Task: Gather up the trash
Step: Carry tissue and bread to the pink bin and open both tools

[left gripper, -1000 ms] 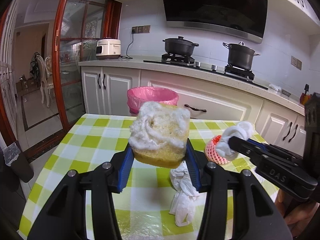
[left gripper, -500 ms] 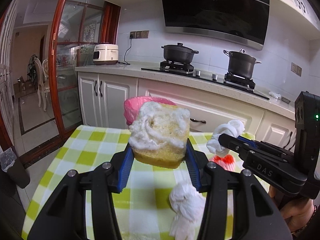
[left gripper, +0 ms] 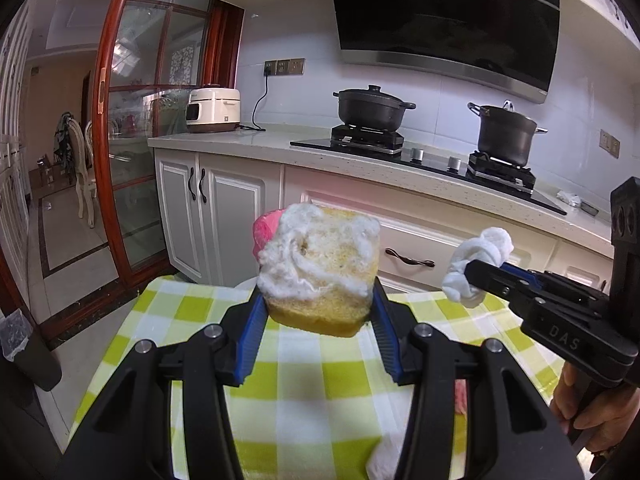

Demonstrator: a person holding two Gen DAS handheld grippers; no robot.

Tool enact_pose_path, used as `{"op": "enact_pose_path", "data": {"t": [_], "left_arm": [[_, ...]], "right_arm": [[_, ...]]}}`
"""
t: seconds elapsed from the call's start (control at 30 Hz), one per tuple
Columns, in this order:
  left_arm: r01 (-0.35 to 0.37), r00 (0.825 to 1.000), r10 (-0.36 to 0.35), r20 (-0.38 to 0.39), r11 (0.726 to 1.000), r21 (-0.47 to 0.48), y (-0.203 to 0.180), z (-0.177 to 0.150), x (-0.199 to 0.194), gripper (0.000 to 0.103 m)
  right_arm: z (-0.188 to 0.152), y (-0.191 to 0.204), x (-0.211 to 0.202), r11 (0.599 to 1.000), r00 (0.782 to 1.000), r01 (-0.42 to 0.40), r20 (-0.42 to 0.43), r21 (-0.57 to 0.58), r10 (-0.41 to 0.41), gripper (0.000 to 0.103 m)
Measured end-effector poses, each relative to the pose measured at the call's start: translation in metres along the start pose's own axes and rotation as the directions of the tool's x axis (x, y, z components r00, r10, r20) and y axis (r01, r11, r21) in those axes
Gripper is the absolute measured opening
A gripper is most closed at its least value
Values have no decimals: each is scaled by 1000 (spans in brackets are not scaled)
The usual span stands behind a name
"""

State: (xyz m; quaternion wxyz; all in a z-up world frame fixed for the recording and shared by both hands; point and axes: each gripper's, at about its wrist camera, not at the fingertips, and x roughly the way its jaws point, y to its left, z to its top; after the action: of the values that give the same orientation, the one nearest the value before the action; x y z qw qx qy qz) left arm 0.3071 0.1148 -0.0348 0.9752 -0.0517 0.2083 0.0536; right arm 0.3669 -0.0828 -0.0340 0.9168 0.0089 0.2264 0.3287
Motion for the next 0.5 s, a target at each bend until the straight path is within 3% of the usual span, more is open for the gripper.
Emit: {"op": "enact_pose_path", "data": {"t": [0.27, 0.5], "left_arm": [[0, 1000, 1, -8, 999, 52, 8, 43, 66, 48], [13, 998, -11, -61, 999, 36, 24, 84, 154, 48]], "right_arm": [[33, -16, 53, 1000, 1000, -8, -23, -30, 7, 24], [68, -42, 124, 999, 997, -30, -71, -34, 28, 24]]}}
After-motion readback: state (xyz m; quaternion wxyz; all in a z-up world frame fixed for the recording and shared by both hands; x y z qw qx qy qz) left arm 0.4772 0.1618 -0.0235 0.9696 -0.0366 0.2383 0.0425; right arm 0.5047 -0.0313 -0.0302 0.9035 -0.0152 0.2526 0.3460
